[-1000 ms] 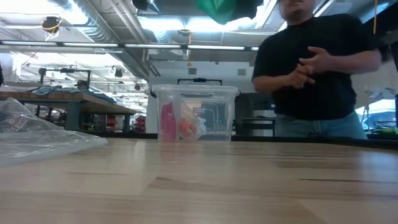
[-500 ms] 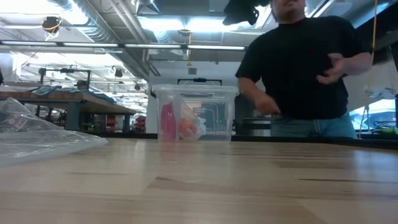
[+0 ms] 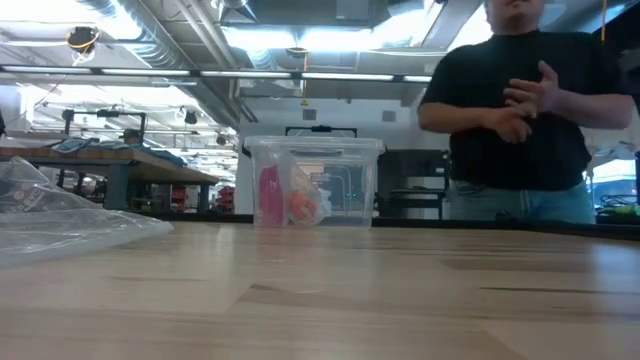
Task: Roll bandage
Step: Roll the green bandage
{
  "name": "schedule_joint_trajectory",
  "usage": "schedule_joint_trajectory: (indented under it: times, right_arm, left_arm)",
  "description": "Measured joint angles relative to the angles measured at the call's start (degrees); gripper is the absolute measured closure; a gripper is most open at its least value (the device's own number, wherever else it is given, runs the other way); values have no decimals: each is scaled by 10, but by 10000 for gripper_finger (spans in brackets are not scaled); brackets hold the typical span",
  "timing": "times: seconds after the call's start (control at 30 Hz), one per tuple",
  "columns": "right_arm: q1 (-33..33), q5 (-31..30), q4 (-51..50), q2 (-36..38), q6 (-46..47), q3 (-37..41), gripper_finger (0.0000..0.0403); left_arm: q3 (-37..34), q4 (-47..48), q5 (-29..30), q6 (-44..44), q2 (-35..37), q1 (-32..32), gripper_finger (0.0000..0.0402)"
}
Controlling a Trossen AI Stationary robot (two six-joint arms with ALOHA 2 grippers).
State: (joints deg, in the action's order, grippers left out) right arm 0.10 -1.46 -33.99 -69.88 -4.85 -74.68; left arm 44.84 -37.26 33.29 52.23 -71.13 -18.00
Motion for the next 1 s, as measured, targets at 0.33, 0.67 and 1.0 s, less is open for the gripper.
schedule_joint_trajectory:
  times: [0.33, 0.67, 1.0]
  right_arm:
    - [-1, -5, 449, 37, -62, 237, 190]
    - [-1, -20, 540, -14, -61, 239, 190]
    - [-1, 7, 585, -33, -61, 239, 235]
  left_arm:
    - [2, -9, -38, -144, 4, 35, 394]
    - [3, -11, -92, -197, 5, 54, 394]
    - [3, -13, -92, -192, 5, 54, 394]
